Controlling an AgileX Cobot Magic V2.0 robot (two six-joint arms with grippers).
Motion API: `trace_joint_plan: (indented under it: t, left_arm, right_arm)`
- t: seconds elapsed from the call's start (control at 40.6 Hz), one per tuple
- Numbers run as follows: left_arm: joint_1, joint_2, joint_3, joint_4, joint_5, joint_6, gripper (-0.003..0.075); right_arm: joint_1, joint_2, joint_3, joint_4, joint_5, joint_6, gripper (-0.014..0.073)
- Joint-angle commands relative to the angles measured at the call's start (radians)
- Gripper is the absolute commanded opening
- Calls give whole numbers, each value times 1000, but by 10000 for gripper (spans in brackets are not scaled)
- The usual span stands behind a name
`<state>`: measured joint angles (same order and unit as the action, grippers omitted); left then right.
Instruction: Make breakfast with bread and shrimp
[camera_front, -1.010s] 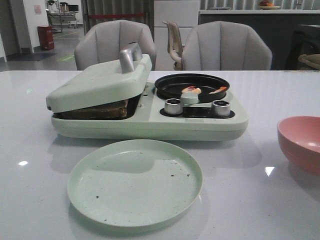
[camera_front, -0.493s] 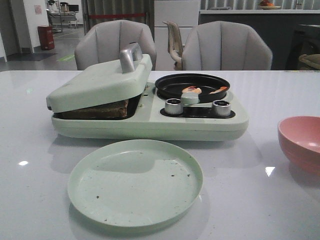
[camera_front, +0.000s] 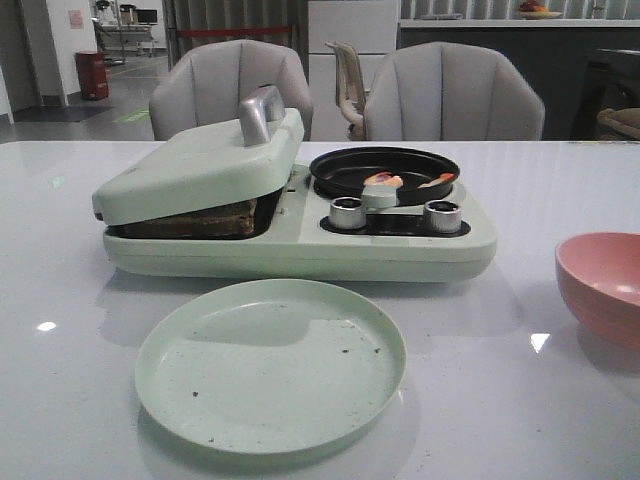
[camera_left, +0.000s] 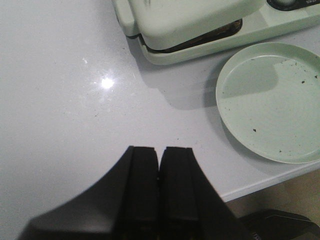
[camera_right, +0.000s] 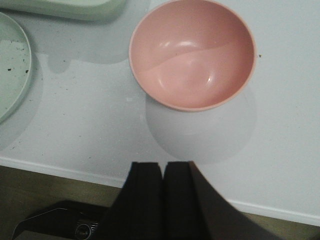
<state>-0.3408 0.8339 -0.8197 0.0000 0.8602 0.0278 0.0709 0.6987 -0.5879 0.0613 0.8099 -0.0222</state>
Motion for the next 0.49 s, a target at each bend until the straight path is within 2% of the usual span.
trace_joint_plan:
  t: [0.0, 0.099, 0.246, 0.468]
  left_arm:
    - [-7, -6, -27, -11, -56, -13, 100]
    - [-12, -6, -25, -9, -61, -13, 100]
    - [26, -123, 8, 32, -116, 4, 100]
    - [178, -433, 253, 36, -385, 4, 100]
  right_arm:
    - [-4, -4, -26, -3, -61, 0, 45]
    - [-4, -4, -26, -3, -61, 0, 45]
    - [-4, -4, -26, -3, -62, 0, 45]
    - [-4, -4, -26, -3, -62, 0, 45]
